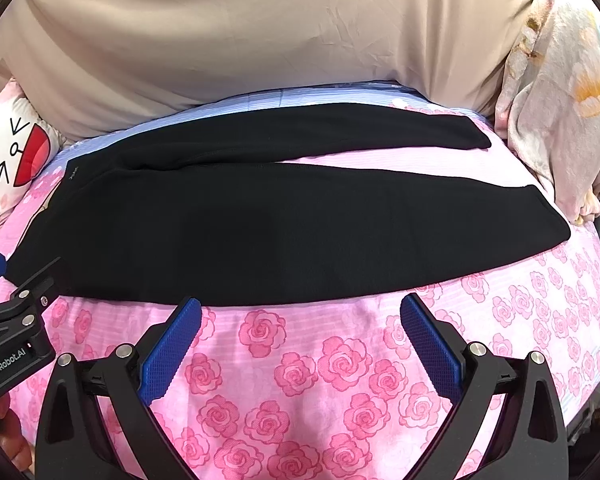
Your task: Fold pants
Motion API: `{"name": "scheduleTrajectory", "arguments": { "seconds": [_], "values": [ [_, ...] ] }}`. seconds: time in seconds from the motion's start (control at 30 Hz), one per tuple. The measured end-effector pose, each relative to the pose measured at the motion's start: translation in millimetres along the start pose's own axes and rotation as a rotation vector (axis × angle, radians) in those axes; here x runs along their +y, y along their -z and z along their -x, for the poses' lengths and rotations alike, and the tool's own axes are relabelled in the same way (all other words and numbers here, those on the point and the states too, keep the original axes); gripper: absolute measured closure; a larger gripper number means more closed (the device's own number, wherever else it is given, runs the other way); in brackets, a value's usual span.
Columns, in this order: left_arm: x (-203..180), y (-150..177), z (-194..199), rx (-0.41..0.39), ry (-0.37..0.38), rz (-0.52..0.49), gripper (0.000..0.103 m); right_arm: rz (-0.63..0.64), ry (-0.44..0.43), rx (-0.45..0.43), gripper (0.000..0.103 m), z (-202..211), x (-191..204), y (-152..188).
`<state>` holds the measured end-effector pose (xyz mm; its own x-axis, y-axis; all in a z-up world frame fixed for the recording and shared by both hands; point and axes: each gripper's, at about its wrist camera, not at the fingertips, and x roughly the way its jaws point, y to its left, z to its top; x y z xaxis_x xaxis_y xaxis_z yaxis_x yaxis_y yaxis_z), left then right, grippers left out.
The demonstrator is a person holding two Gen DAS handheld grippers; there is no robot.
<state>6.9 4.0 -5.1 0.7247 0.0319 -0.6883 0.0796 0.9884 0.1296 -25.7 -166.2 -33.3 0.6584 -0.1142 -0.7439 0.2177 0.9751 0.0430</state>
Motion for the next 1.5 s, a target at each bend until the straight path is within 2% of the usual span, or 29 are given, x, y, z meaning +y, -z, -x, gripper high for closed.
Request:
{"name": "scheduleTrajectory", "arguments": {
  "seconds": [0.43,0.73,1.03,1.3,1.5],
  "values": [
    [2.2,-2.3,-9.8,0.034,0.034,0.015,0.005,0.002,-0.001,0.012,0.005,-6.5,0.7,0.3],
    [-4.7,-3.1,-15.7,0.038,0.036,-0.020,0.005,0.003,0.004,0.014,0.005,-9.8,4.7,-2.1],
    [2.1,-6.5,-23.5,0.055,0.055,0.031,0.005,0.001,0.006,0.026,0.005,-15.5,3.1,-5.8],
    [-2.9,-9.0,-25.5,0.043,0.046,-0.005,0.005,0.002,-0.003,0.032,0.005,-22.1,4.2,-10.6],
    [-0.9,-13.1,-34.0,0.065,0.052,0.024,0.005,-0.006,0.005,0.033,0.005,-27.0,-2.8,-14.6]
  ]
}}
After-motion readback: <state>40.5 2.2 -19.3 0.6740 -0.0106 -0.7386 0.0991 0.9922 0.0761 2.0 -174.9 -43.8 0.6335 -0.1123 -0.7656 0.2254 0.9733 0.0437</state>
